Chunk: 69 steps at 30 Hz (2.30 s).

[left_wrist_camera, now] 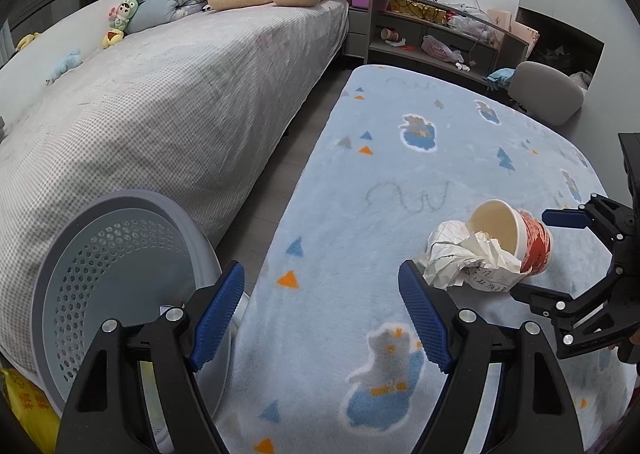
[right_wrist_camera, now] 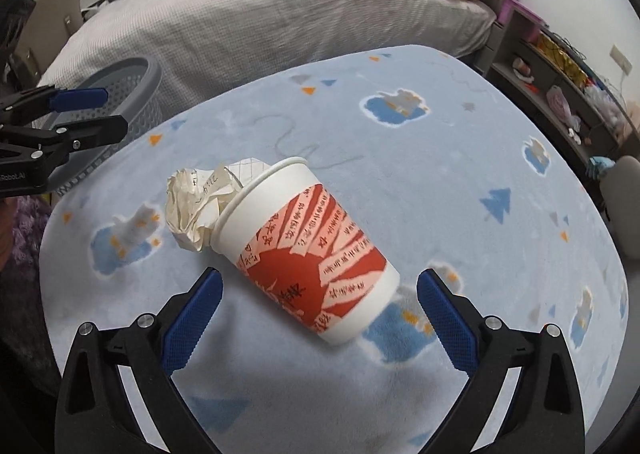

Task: Collect trash
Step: 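Grasp the red-white paper cup by its body with the right tool, then grasp the crumpled paper with the left tool while the right tool lifts the cup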

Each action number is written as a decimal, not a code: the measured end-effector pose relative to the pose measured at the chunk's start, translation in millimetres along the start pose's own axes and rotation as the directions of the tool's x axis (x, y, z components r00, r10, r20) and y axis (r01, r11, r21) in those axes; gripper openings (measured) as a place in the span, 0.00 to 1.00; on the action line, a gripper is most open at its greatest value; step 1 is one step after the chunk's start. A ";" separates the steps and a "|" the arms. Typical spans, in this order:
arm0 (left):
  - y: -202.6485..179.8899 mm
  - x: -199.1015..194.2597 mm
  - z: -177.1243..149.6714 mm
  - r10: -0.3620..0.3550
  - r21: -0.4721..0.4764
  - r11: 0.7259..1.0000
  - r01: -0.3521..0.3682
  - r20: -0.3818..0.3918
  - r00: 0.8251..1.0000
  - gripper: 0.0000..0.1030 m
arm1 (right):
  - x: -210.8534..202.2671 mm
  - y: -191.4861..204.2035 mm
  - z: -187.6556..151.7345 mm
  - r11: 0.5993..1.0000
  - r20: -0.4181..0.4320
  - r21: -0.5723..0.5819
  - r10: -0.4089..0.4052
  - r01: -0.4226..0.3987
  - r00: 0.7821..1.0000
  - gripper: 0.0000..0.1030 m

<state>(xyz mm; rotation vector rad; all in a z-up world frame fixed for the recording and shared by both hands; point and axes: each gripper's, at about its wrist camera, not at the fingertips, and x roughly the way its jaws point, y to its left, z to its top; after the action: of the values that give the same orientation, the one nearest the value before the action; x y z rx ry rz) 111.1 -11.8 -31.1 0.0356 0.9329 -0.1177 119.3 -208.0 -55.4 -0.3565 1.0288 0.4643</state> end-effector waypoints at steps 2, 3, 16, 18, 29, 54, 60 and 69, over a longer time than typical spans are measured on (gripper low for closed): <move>-0.1 0.8 -0.3 0.000 0.000 1.000 0.000 -0.002 1.000 0.74 | 4.9 0.1 3.1 1.000 -0.003 -0.007 0.002 -0.002 1.000 0.93; 0.0 1.0 -0.5 0.000 0.000 1.000 0.000 -0.002 1.000 0.74 | 6.1 0.3 3.8 1.000 -0.001 -0.006 0.003 -0.003 1.000 0.92; -8.3 -0.3 -3.3 -0.039 0.020 0.999 0.039 -0.003 0.999 0.74 | -15.2 -5.6 -23.6 0.983 -0.013 0.185 -0.001 0.003 1.000 0.60; -11.3 -1.7 -3.8 -0.050 0.028 0.998 0.050 -0.002 0.999 0.74 | -19.1 -4.9 -31.2 0.975 -0.013 0.223 -0.008 0.011 1.000 0.60; -32.3 -9.2 -11.8 -0.100 0.088 0.991 0.100 -0.002 0.995 0.74 | -31.9 -5.7 -82.2 0.836 -0.043 0.546 -0.038 0.056 0.998 0.56; -37.7 -14.6 -19.1 -0.122 0.114 0.986 0.122 -0.006 0.993 0.74 | -42.9 14.5 -100.8 0.699 0.124 0.712 -0.207 0.058 0.970 0.81; -47.1 -11.2 -22.2 -0.148 0.132 0.980 0.151 -0.028 0.989 0.74 | -42.1 13.6 -97.7 0.706 0.140 0.707 -0.192 0.038 0.971 0.63; -70.5 4.4 -10.6 -0.215 0.130 0.965 0.228 -0.102 0.971 0.74 | -60.4 5.4 -98.6 0.694 0.189 0.720 -0.201 0.004 0.961 0.62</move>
<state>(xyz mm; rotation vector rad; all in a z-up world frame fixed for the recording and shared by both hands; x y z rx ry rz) 97.0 -81.3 -39.5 0.0675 1.0130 -0.3926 18.1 -263.9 -49.3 0.3503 0.8531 -0.0280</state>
